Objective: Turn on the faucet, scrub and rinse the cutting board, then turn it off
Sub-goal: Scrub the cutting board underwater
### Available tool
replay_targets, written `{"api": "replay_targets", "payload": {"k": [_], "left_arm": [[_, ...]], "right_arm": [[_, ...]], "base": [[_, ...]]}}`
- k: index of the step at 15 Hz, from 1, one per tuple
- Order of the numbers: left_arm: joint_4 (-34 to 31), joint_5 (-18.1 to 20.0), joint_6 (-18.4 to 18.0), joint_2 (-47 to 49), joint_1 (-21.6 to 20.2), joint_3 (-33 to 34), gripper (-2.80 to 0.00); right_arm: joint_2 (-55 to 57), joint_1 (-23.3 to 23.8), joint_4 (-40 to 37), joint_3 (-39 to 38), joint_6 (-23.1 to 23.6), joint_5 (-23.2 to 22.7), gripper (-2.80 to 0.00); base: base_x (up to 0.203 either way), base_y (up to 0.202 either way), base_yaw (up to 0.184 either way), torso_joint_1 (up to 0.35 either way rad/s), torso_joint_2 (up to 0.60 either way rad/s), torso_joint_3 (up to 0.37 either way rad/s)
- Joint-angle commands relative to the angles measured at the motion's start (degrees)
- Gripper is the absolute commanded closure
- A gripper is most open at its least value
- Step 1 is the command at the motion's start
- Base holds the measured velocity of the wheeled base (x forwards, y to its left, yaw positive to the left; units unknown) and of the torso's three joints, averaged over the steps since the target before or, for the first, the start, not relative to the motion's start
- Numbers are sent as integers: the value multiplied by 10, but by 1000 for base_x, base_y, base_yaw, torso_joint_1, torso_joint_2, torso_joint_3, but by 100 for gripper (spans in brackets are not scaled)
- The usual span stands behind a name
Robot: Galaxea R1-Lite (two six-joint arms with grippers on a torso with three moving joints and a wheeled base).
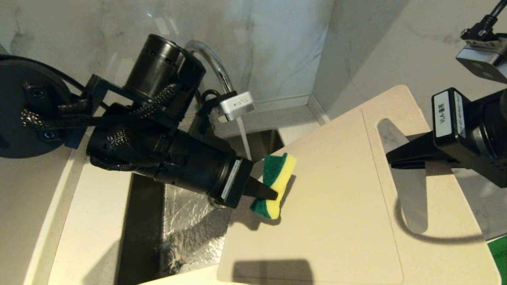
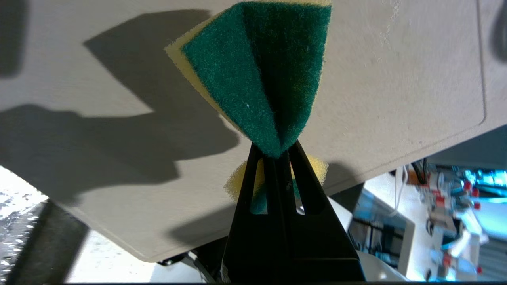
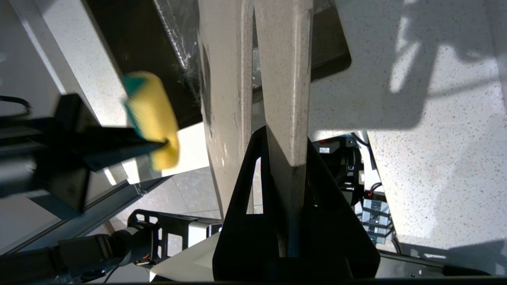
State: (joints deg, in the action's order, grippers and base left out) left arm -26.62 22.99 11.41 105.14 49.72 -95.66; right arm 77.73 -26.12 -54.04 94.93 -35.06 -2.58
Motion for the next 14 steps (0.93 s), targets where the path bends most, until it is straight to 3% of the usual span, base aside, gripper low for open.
{"api": "replay_targets", "payload": {"k": [1, 7, 14], "left_arm": [[-1, 2, -1, 19, 16, 3, 0], [1, 3, -3, 33, 18, 38, 0], [35, -1, -3, -21, 11, 185, 0]], "right_arm": [[1, 0, 1, 1, 0, -1, 0], [2, 0, 12, 2, -1, 0, 0], [-4, 0, 14, 0, 0, 0, 0]], "base": [[0, 0, 0, 0, 0, 0], [0, 0, 0, 0, 0, 0], [0, 0, 0, 0, 0, 0]]}}
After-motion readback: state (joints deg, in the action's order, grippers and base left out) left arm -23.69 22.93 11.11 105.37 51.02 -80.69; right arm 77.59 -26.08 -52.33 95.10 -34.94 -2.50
